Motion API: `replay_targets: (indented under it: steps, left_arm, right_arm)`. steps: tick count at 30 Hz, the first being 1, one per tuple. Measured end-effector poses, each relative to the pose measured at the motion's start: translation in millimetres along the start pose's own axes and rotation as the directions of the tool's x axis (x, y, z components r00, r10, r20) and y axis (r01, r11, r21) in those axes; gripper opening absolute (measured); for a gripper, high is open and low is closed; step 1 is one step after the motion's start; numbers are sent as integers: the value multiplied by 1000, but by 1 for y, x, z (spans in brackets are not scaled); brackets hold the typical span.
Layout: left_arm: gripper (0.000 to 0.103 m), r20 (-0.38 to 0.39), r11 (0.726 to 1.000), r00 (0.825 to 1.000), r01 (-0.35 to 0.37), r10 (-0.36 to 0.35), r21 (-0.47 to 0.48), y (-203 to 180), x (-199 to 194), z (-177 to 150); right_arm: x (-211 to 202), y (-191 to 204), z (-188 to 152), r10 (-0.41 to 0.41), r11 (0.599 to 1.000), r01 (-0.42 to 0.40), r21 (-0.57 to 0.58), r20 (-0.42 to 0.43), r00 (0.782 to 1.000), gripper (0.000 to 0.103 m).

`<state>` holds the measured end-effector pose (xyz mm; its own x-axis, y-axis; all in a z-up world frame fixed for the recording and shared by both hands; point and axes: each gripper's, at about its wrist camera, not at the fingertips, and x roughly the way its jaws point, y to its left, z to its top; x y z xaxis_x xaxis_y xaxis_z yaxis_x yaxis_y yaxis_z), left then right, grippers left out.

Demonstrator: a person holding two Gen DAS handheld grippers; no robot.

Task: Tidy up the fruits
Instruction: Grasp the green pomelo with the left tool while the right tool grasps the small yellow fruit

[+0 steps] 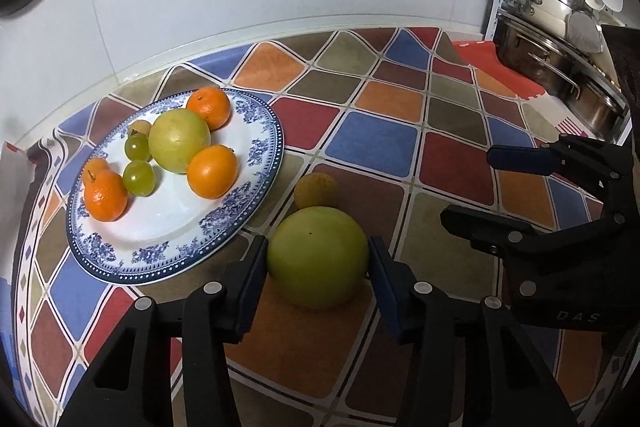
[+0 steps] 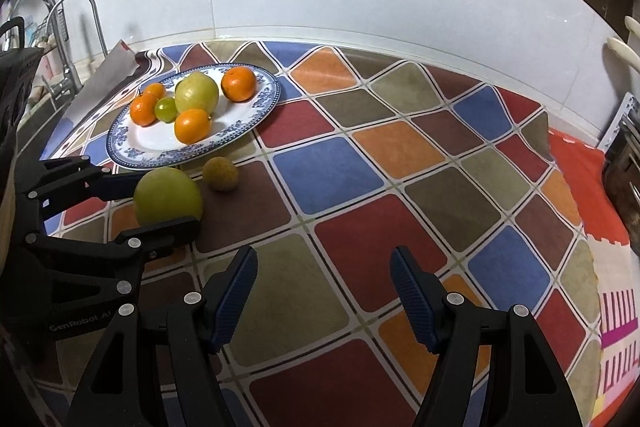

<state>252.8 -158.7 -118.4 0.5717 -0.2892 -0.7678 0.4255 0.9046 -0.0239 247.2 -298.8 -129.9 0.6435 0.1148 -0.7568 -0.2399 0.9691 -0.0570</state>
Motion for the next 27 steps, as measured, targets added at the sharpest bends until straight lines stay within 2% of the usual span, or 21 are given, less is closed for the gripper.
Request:
replay_targets:
  steps: [11, 18, 27]
  left_arm:
    - [49, 44, 996, 996, -79, 80, -31, 16, -27, -4]
    - [49, 43, 989, 991, -125, 128, -81, 32, -38, -12]
    - [49, 37, 978, 986, -157, 163, -140, 49, -39, -17]
  right_arm:
    - [2, 13, 12, 31, 999, -30, -36, 22, 999, 69]
    - [6, 30, 26, 76, 995, -71, -76, 60, 995, 69]
    - [35, 40, 42, 148, 988, -146, -51, 24, 989, 67]
